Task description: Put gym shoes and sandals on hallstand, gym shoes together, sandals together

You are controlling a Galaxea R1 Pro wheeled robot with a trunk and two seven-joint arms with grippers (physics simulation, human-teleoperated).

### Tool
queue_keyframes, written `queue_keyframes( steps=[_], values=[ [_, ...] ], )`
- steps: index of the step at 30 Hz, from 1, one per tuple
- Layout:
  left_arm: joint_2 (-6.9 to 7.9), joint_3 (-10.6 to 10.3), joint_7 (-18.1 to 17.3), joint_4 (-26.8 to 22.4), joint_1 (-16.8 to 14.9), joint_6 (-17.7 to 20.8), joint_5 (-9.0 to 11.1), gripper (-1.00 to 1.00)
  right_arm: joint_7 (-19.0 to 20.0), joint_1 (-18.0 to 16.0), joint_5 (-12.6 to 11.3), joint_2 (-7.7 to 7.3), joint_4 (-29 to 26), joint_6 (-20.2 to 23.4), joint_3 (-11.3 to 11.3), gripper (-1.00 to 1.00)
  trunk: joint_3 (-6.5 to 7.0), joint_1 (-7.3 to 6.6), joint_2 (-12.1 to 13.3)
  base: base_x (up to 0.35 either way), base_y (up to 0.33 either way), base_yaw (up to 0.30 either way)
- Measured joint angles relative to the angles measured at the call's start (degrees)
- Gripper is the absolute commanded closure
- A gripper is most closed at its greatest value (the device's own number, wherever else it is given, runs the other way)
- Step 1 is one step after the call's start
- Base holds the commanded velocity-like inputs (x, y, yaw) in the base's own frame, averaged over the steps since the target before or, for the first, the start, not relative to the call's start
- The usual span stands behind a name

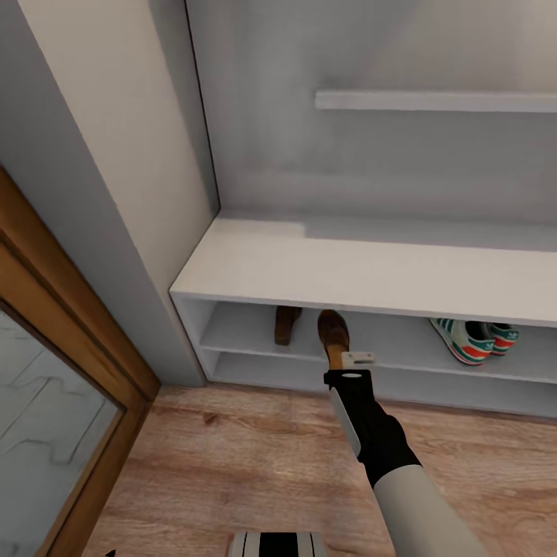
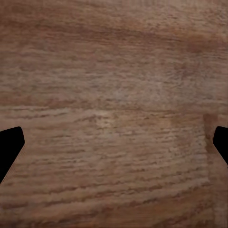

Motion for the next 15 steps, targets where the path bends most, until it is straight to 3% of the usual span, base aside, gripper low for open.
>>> queue_keyframes(
  steps=[11,15],
  values=[
    [0.00,0.0,0.0,0.0,0.0,0.1,0.0,-1.00,0.0,0.0,0.0,0.00,-1.5,0.2,0.0,1.00,0.00,0.00,0.0,0.157,0.000,0.000],
    [0.00,0.0,0.0,0.0,0.0,0.0,0.0,-1.00,0.0,0.0,0.0,0.00,-2.7,2.7,-0.1,1.00,0.00,0.01,0.0,0.117,0.000,0.000]
  ],
)
